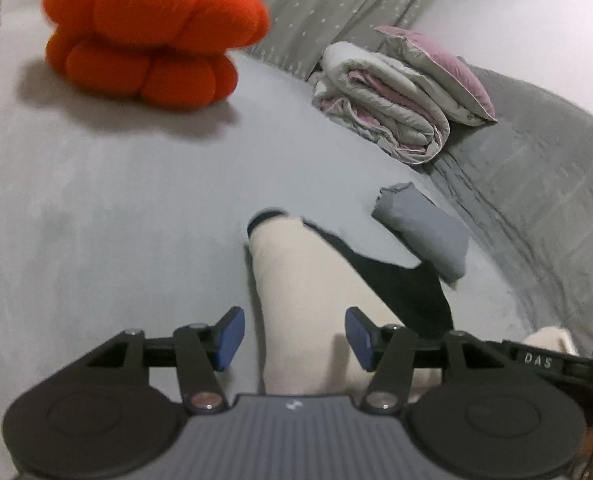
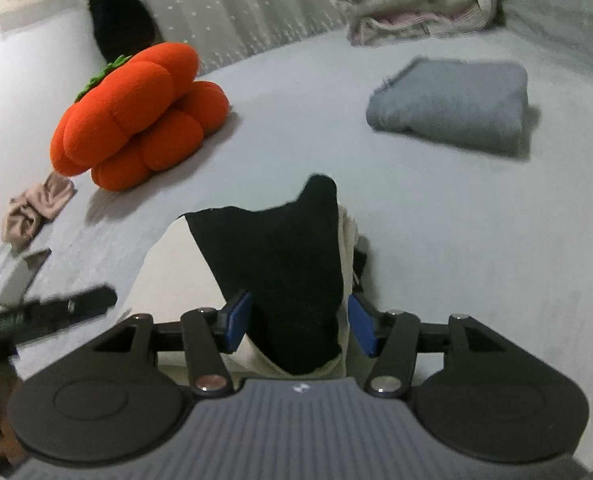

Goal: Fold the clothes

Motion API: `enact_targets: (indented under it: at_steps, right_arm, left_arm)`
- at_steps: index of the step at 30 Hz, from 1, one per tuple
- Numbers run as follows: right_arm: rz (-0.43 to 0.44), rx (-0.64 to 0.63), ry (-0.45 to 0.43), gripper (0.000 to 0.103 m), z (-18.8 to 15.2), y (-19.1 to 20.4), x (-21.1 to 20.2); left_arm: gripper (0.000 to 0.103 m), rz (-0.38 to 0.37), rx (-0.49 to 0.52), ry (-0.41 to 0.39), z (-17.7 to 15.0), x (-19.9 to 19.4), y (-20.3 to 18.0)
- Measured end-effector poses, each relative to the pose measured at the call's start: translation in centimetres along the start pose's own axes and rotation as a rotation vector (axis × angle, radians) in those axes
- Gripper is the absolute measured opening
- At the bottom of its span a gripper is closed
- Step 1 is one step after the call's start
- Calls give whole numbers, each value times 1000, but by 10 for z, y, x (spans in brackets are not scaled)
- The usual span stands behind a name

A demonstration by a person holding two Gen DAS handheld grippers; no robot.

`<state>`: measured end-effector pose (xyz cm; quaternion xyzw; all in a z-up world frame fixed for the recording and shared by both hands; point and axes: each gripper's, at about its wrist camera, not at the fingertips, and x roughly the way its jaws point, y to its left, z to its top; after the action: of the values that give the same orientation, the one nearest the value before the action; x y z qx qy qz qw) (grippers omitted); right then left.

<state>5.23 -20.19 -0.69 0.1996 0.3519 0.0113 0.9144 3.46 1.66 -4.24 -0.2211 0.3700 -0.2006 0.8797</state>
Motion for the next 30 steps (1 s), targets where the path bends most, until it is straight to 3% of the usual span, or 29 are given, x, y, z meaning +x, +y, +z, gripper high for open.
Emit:
enact_targets:
  at_steps: [4,13,18,26,29,30]
  right_arm:
    - [24,99,26,63,1,-13,-2]
    - [146,466,111,64,4,-58,18]
    - [219,634,130,64,-5,-75,36]
    - [247,635,96,65,-5,-67,41]
    - [240,595,93,56,-7,-61,40]
    - [239,586,91,53,-10,-59,39]
  left_arm:
    - [58,-82,-153,67,2,14,14]
    - [60,-156,-416,180,1,64,34]
    - [61,-186,-457,200,3,73,34]
    - [62,-212,-470,171,0,77,34]
    - [60,-212,-462,149,-1,75,33]
    - [55,-203,-459,144,0,74,32]
